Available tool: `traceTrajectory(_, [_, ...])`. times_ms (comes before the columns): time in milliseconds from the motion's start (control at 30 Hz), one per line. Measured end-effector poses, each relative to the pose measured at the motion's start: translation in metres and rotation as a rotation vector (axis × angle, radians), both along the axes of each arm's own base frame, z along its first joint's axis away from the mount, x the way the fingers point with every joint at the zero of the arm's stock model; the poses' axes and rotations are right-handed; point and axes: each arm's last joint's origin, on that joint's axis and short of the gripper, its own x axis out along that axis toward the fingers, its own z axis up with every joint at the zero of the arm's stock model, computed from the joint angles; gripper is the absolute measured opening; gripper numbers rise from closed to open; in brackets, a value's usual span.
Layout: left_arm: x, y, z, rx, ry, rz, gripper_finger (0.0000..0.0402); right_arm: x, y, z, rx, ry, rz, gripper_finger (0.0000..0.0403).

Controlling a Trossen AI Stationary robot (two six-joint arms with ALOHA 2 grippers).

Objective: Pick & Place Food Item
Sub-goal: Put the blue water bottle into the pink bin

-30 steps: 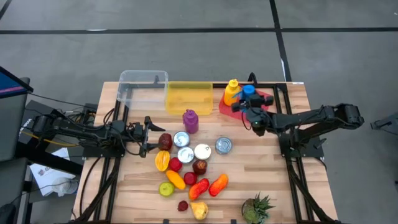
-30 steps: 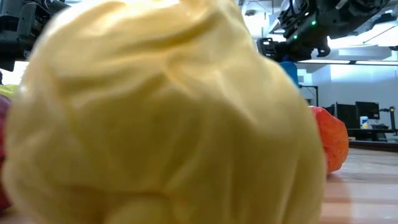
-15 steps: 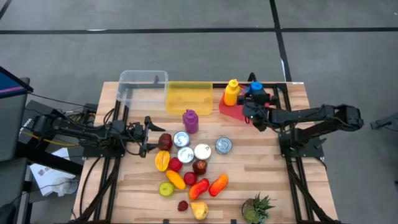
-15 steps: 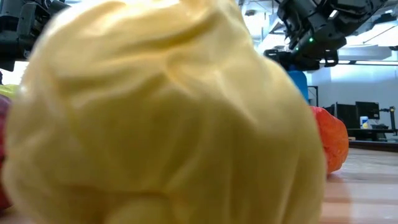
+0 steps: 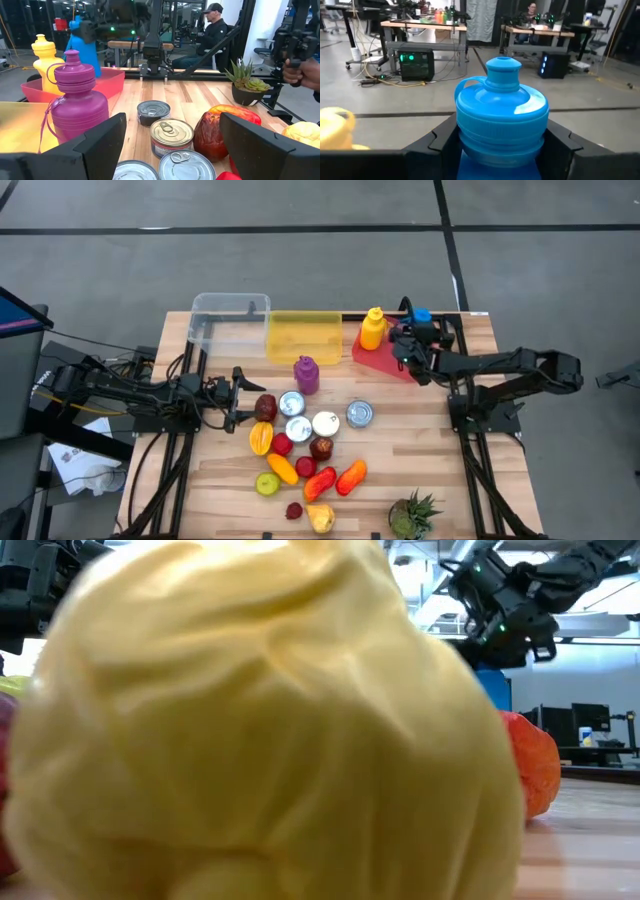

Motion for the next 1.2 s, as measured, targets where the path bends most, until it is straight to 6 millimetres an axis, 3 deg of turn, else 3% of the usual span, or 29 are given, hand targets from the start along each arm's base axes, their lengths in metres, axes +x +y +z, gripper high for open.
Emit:
traceTrajectory(200, [0.0,0.0,0.0,0.0,0.0,0.0,0.0315,-0.012,0.004,-0.022,-0.03,-0.103,0.012,0.0183])
traceTrajectory(400, [0.0,0.0,0.0,0.002,0.0,0.0,0.0315,-0.024,0.007,-0.038,-0.026,-0.083,0.01,0.0183])
traceTrajectory(1000, [0.0,0.0,0.0,0.003,0.002,0.001,0.0315,-0.023,0.003,-0.05,-0.008,-0.013,-0.009,0.0183])
traceTrajectory(1200, [0.0,0.0,0.0,0.004,0.004,0.001,0.0315,-0.019,0.005,-0.051,-0.007,-0.028,0.017,0.0218])
